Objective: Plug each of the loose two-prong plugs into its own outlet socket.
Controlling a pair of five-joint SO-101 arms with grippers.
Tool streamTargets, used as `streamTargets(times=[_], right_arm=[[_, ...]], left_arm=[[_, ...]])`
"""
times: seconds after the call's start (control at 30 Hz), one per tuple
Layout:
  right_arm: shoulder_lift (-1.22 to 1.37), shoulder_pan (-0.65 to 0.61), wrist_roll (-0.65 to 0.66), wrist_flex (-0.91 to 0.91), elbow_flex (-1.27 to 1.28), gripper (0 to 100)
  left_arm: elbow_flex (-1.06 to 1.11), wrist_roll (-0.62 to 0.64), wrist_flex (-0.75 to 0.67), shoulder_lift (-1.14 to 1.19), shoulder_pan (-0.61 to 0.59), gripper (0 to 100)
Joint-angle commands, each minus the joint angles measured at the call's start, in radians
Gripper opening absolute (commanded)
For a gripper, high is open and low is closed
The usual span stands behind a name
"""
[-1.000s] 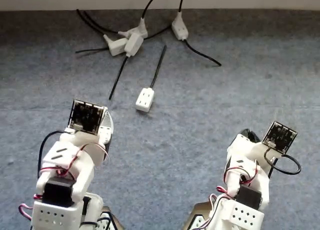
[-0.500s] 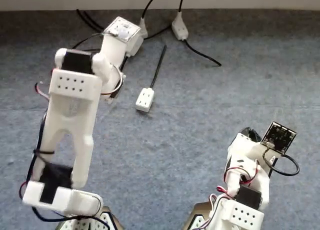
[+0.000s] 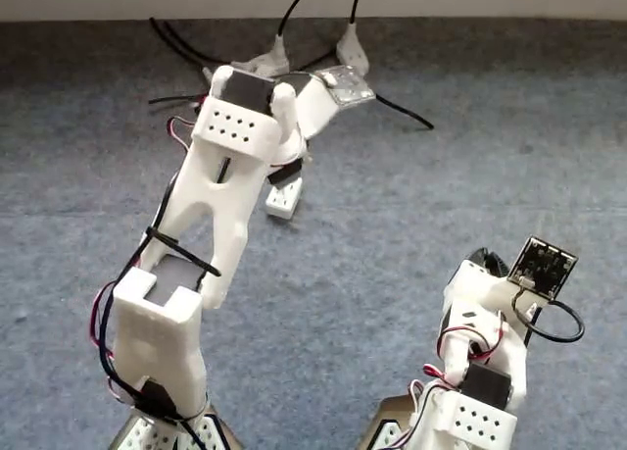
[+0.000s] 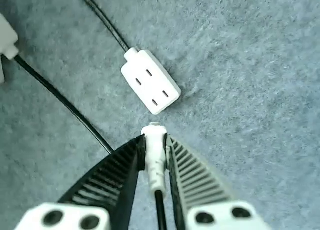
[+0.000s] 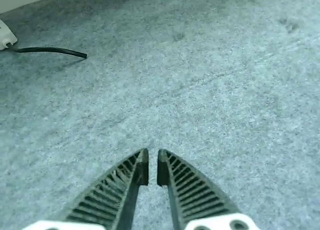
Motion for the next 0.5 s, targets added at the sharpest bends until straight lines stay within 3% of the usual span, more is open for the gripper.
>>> streamTargets(times=[0.0, 0.27, 0.47], right_arm=[[-0.001, -0.012, 0.012, -0.015, 0.102, 5.2], [-0.001, -0.012, 0.012, -0.015, 0.102, 5.2], [-0.001, -0.012, 0.014, -0.015, 0.102, 5.2]], left_arm=[[-0.035, -0.172, -0.061, -0.008, 0.022, 1], [0.045, -0.583, -0.066, -0.007, 0.021, 1], [0.176, -0.781, -0.081, -0.007, 0.035, 1]])
